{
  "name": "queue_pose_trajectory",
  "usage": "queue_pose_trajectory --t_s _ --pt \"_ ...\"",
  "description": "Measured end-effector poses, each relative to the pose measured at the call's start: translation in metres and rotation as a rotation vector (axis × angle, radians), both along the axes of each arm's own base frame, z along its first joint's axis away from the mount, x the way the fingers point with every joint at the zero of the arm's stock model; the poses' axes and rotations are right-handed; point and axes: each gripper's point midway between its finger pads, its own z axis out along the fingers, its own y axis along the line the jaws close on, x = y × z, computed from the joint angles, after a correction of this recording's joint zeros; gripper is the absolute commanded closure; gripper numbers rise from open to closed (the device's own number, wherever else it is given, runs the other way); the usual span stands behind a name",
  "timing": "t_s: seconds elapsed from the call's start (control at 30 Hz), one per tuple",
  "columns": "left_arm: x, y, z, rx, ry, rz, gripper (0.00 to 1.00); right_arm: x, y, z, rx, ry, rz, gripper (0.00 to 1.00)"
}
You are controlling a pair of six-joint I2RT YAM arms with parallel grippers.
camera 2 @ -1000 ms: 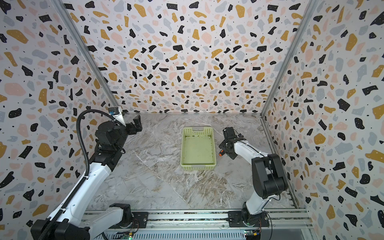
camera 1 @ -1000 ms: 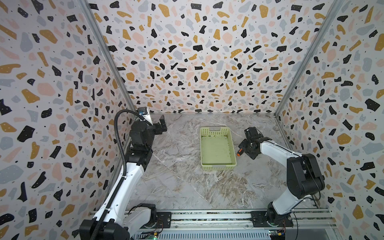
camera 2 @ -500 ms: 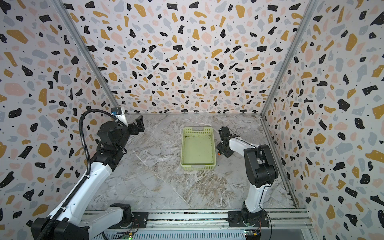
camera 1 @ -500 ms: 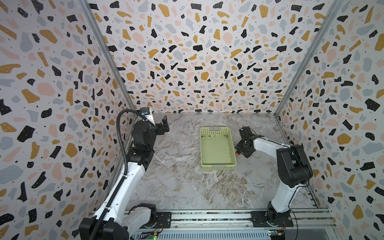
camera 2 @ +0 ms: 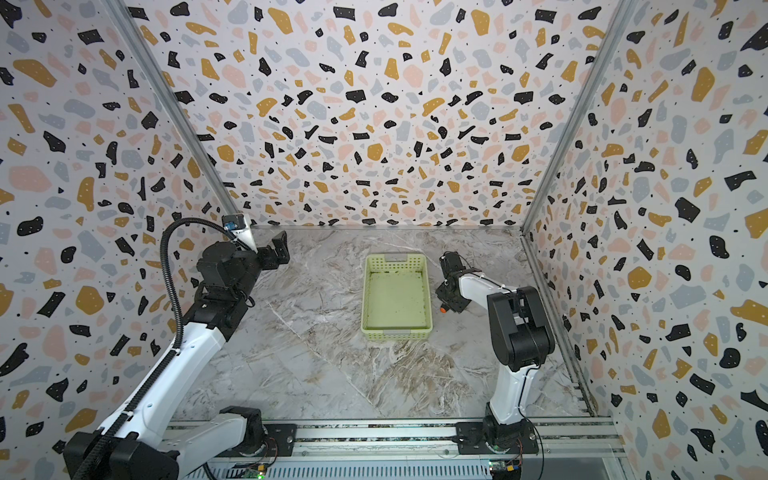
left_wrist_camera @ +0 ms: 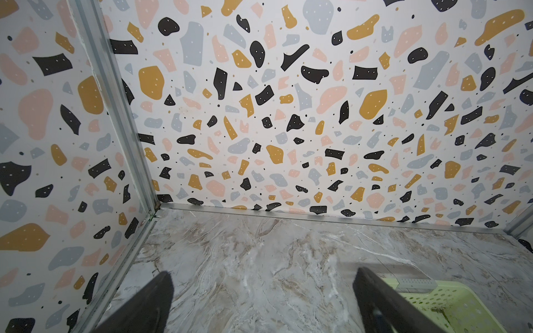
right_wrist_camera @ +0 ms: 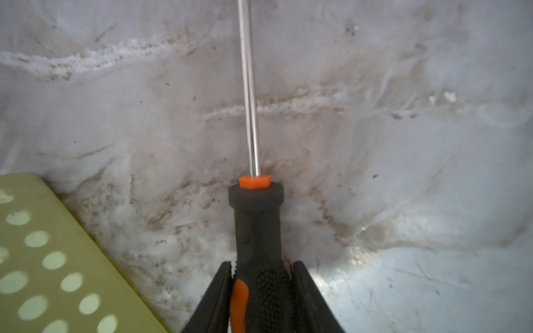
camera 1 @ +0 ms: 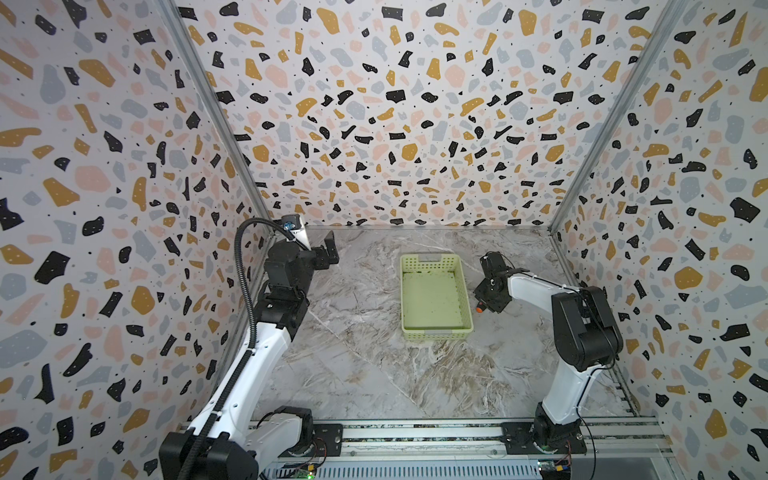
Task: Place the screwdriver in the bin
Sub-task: 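Lift the screwdriver off the table with the right gripper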
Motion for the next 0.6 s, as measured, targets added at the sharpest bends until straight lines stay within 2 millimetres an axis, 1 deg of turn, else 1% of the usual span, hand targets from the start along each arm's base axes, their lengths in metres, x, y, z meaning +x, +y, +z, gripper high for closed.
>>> queue_pose_trajectory --t_s 0.07,0.1,0.2,0.27,0.37,0.6 --pt "0.000 0.000 0.000 0.000 0.000 0.000 0.00 0.000 -0.001 0.000 -0.007 -0.001 0.006 0.76" --pt "0.000 0.000 0.000 0.000 0.001 -0.001 0.00 0.000 -0.002 0.000 -0.014 -0.002 0.011 0.79" --pt "0.001 0.000 -0.002 0.001 0.005 -0.001 0.00 -0.001 -0.006 0.003 -0.044 -0.002 0.026 0.81" --pt "0.002 0.000 -0.003 0.001 0.009 -0.001 0.00 -0.002 -0.010 0.009 -0.068 -0.010 0.036 0.81" --pt "0.003 -0.001 -0.006 0.002 0.016 -0.001 0.00 -0.002 -0.016 0.025 -0.104 -0.040 0.058 0.81" --pt "0.003 -0.001 -0.006 0.002 0.019 -0.001 0.00 -0.002 -0.025 0.072 -0.158 -0.146 0.100 0.80"
